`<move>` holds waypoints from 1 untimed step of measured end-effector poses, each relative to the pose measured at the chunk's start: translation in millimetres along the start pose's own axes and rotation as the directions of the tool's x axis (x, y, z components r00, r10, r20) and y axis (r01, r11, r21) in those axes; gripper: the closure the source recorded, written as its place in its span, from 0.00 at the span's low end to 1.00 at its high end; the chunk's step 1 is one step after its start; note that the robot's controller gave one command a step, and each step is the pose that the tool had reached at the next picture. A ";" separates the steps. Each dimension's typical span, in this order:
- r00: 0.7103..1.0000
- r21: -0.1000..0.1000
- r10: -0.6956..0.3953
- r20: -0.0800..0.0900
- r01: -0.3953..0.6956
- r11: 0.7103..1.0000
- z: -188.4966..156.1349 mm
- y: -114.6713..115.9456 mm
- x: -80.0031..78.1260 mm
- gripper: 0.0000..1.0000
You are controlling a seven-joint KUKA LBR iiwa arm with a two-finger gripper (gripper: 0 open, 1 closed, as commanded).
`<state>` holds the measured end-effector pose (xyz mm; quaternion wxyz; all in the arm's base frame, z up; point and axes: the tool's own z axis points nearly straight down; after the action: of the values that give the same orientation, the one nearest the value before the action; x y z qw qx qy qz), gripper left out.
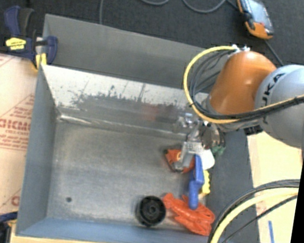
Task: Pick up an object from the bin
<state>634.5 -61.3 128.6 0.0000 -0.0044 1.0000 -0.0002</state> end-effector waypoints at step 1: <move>1.000 0.001 0.013 0.010 -0.013 1.000 33.4 -11.6 27.6 0.00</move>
Offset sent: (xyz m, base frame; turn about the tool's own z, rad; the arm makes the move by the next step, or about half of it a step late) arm 0.0058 -0.0244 -0.0259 0.0172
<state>607.0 -73.1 95.2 0.0050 0.0023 1.0000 -0.0005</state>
